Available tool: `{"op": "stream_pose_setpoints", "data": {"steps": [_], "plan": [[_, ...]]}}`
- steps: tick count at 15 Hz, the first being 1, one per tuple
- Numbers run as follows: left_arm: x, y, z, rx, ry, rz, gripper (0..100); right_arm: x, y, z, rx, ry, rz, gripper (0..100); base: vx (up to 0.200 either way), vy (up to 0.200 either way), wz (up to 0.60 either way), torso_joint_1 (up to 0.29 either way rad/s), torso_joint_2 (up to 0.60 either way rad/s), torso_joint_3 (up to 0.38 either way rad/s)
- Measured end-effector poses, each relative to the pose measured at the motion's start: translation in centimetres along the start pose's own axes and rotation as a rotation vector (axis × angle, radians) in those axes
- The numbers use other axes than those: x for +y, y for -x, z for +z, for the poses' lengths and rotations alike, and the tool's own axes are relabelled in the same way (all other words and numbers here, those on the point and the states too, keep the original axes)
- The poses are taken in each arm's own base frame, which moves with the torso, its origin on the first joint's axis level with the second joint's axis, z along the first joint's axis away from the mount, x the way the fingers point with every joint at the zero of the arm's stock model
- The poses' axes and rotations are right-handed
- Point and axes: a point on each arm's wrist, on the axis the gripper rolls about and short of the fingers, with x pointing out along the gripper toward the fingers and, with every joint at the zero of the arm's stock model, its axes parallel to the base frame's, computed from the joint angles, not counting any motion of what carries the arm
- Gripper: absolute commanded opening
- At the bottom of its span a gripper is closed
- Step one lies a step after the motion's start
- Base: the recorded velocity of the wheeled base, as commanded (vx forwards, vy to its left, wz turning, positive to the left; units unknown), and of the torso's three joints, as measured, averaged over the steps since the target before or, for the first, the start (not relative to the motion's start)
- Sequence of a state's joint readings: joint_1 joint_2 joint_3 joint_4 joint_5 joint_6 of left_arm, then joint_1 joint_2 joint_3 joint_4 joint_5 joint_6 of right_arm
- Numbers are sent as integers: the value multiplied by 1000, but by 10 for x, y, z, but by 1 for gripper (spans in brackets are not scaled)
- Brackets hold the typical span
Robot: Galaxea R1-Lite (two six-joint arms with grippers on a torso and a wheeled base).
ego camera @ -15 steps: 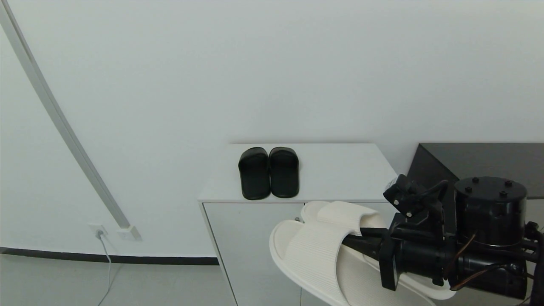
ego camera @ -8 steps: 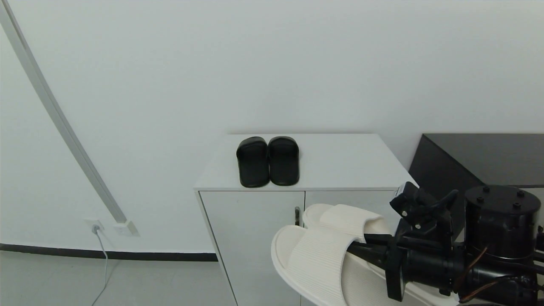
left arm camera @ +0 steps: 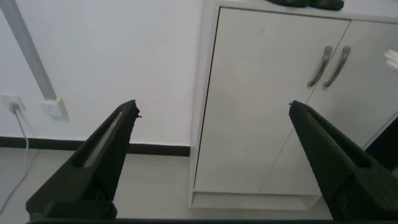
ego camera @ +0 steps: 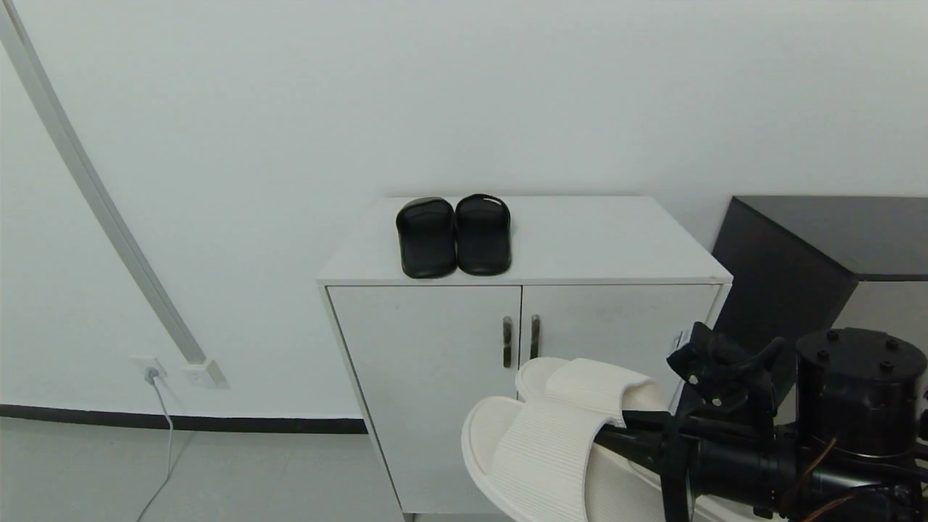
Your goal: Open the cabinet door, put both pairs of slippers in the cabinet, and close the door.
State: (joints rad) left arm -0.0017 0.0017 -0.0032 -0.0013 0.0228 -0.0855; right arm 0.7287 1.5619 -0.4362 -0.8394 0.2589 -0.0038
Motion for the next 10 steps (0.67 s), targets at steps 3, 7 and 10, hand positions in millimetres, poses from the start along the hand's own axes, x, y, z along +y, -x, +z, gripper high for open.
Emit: {"op": "stream_pose_setpoints", "data": {"steps": [3, 7, 10], "plan": [[0, 0, 0, 0, 1, 0, 100, 1, 0, -1, -1, 1, 2, 0, 0, 0, 0, -196, 527, 315], [0, 0, 0, 0, 1, -1, 100, 1, -2, -3, 6, 1, 7, 0, 0, 0, 0, -173, 495, 316], [0, 0, 0, 0, 5, 1, 100, 4, -2, -4, 13, 2, 17, 0, 0, 0, 0, -150, 481, 330]]}}
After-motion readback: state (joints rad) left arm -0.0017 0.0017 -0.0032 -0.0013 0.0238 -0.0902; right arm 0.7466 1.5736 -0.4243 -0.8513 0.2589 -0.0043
